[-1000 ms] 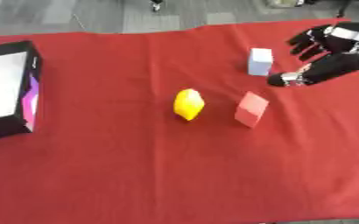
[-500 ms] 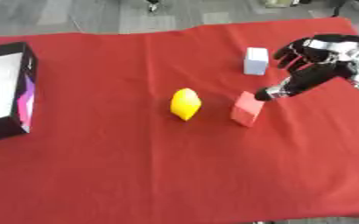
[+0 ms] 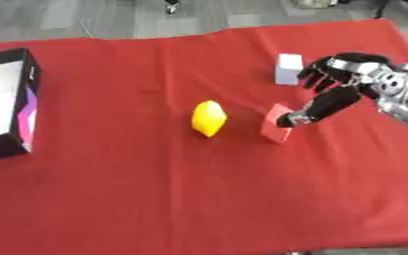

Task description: Pick up the objects with one hand, pass them to the other hand, and then place them into the box on the other side of the table.

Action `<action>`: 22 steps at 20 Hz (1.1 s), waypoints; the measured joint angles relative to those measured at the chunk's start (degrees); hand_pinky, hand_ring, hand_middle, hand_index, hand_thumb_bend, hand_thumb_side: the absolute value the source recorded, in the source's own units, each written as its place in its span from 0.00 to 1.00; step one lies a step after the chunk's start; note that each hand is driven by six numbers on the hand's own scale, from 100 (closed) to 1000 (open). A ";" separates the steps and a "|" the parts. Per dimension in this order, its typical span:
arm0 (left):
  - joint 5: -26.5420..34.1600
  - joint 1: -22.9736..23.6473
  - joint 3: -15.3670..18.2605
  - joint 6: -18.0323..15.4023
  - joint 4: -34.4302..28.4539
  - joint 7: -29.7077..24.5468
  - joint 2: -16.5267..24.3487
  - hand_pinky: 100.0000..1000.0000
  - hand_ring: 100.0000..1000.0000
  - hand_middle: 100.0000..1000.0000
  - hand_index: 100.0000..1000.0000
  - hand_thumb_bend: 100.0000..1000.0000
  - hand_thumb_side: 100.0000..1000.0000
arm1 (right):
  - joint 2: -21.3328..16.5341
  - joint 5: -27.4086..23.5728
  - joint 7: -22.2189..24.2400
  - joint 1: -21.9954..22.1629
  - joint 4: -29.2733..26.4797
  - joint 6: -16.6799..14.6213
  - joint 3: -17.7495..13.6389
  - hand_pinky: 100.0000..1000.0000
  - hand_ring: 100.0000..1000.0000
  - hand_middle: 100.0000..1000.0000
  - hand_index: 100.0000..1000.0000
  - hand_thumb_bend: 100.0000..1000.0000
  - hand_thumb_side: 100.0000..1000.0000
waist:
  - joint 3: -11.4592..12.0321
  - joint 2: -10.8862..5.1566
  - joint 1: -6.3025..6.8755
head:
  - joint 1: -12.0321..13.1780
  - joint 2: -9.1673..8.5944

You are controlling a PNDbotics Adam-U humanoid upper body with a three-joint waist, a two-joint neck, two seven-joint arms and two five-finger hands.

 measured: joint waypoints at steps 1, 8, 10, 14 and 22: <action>0.00 0.02 0.00 0.05 0.00 0.03 0.00 0.80 0.65 0.72 0.82 0.22 0.69 | 0.13 0.05 0.19 0.00 0.00 0.00 0.06 0.81 0.83 0.75 0.86 0.63 0.16 | -0.01 0.00 0.00 | -0.01 0.00; 0.05 0.32 -0.01 0.16 0.00 0.02 -0.05 0.80 0.64 0.72 0.82 0.22 0.69 | 1.41 0.90 0.61 0.54 0.00 0.36 -0.02 0.81 0.83 0.75 0.86 0.63 0.15 | -0.09 0.00 0.01 | -0.14 0.00; 0.07 0.33 -0.02 0.21 0.00 -0.04 -0.06 0.80 0.64 0.72 0.82 0.22 0.69 | 2.09 1.65 0.86 0.54 0.00 0.99 0.47 0.81 0.83 0.75 0.86 0.62 0.15 | -0.06 0.00 0.04 | -0.17 0.00; 0.08 0.34 -0.02 0.24 0.00 -0.07 -0.07 0.80 0.64 0.72 0.82 0.22 0.69 | 3.55 3.40 1.47 0.54 0.00 2.42 1.35 0.81 0.83 0.75 0.86 0.61 0.14 | 0.05 0.00 0.23 | -0.33 0.00; 0.09 0.48 -0.20 0.31 0.00 -0.18 -0.13 0.80 0.64 0.72 0.82 0.22 0.70 | 5.29 5.32 1.52 0.47 0.00 5.03 2.07 0.81 0.83 0.75 0.85 0.61 0.13 | 0.31 0.00 0.37 | -0.74 0.00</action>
